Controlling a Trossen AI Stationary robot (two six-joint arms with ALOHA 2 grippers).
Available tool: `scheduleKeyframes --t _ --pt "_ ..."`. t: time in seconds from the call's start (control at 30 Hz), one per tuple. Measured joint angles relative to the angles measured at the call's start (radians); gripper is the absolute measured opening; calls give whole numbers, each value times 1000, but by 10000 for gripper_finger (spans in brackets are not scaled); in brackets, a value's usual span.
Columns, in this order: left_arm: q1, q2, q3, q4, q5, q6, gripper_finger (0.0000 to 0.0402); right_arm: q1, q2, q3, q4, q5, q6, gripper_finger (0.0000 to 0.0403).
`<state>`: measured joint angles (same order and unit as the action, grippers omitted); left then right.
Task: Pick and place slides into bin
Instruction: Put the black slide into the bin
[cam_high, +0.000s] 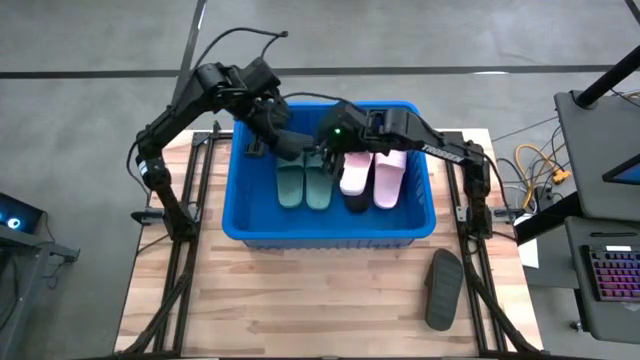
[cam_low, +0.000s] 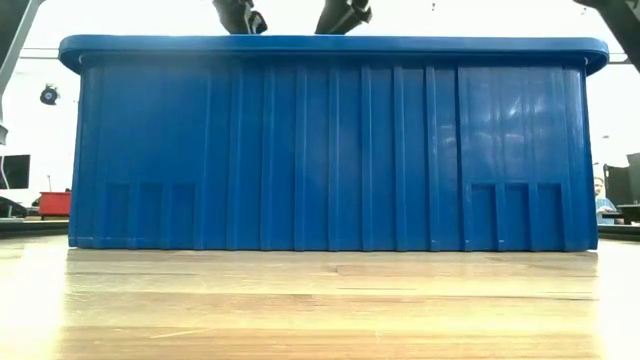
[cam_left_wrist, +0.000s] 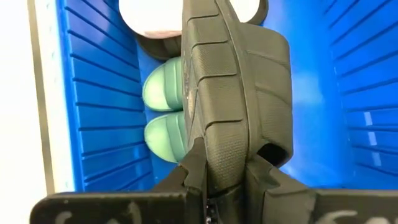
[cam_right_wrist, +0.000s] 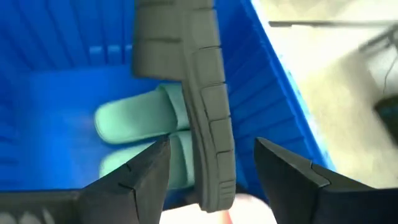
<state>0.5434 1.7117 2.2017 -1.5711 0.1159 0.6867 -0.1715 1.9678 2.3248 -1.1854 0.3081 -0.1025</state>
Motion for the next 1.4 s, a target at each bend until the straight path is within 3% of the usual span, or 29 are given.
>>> scheduleKeyframes --t 0.23,0.73,0.83,1.03,1.4 --pt "0 -33 0 0 12 -26 28 -30 2 -7 2 -129 -78 219" --pt "0 -65 0 0 37 -50 28 -76 2 -93 68 -106 -66 215" --pt "0 -65 -1 0 39 -51 28 -76 2 -98 65 -106 -46 183" --pt "0 -63 -2 3 18 -52 28 -76 2 -94 37 -106 13 47" --pt "0 -71 -2 43 -125 -60 127 -76 2 -95 -2 -106 147 47"
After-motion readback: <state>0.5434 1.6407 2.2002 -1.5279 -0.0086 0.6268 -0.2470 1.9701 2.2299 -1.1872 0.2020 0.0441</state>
